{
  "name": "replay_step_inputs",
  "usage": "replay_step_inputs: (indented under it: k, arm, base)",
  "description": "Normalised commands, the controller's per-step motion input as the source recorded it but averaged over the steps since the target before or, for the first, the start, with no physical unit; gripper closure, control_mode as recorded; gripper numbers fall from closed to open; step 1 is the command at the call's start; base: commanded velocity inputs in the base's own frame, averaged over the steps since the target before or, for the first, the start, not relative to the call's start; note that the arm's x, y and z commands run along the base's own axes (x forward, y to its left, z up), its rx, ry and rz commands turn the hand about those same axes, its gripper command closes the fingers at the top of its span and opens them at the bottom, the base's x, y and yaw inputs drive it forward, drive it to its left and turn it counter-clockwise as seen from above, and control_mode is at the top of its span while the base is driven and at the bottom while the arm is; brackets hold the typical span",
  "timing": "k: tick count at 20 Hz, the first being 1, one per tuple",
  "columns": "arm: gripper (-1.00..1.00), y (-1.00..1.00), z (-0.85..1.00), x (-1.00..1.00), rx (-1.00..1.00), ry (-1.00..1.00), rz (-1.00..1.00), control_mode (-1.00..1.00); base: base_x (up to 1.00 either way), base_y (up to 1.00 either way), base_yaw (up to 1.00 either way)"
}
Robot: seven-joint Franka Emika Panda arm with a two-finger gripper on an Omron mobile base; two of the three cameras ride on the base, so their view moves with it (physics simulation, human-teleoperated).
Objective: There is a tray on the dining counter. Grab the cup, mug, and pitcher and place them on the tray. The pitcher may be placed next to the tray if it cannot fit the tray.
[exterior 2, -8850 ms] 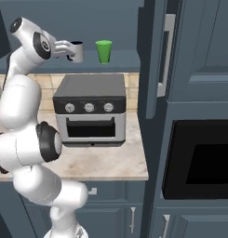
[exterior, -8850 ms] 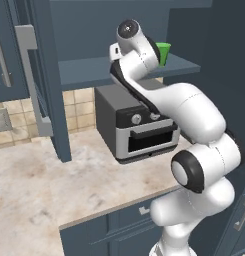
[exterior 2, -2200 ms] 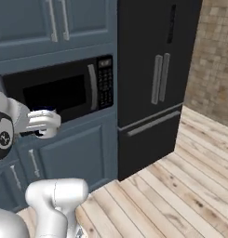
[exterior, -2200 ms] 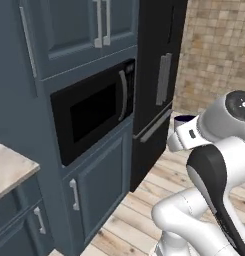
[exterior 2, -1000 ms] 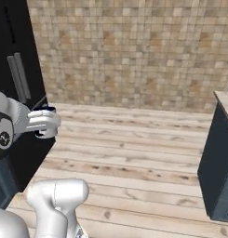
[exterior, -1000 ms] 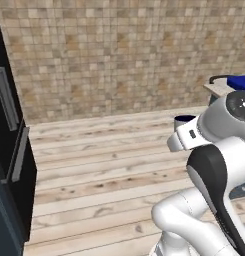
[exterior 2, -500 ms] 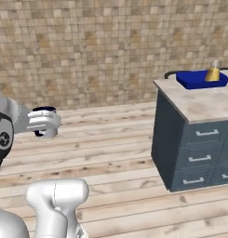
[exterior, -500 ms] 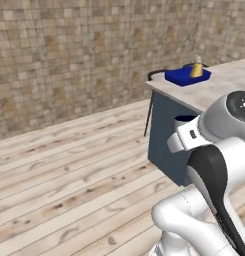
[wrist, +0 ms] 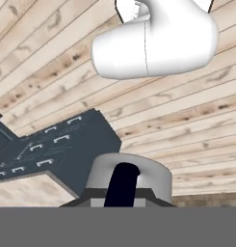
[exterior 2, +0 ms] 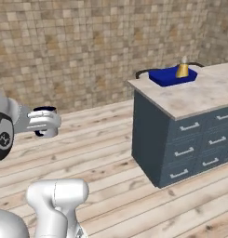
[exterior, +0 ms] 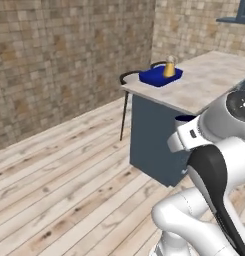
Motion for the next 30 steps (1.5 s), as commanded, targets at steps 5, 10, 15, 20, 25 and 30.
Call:
replay_step_inputs:
  k: [5, 10, 15, 20, 25, 30]
  arm:
    - [1.00, 0.00, 0.00, 0.00, 0.00, 0.00, 0.00, 1.00]
    - [1.00, 0.00, 0.00, 0.00, 0.00, 0.00, 0.00, 1.00]
    - [1.00, 0.00, 0.00, 0.00, 0.00, 0.00, 0.00, 1.00]
    - [1.00, 0.00, 0.00, 0.00, 0.00, 0.00, 0.00, 1.00]
    - [1.00, 0.00, 0.00, 0.00, 0.00, 0.00, 0.00, 1.00]
    - [1.00, 0.00, 0.00, 0.00, 0.00, 0.00, 0.00, 1.00]
  base:
    - [0.40, 0.72, -0.36]
    - [0.51, 0.64, -0.37]
    - [0.67, 0.71, -0.38]
    - [0.67, 0.68, -0.38]
    - [0.62, 0.55, -0.38]
    - [0.57, 0.43, -0.38]
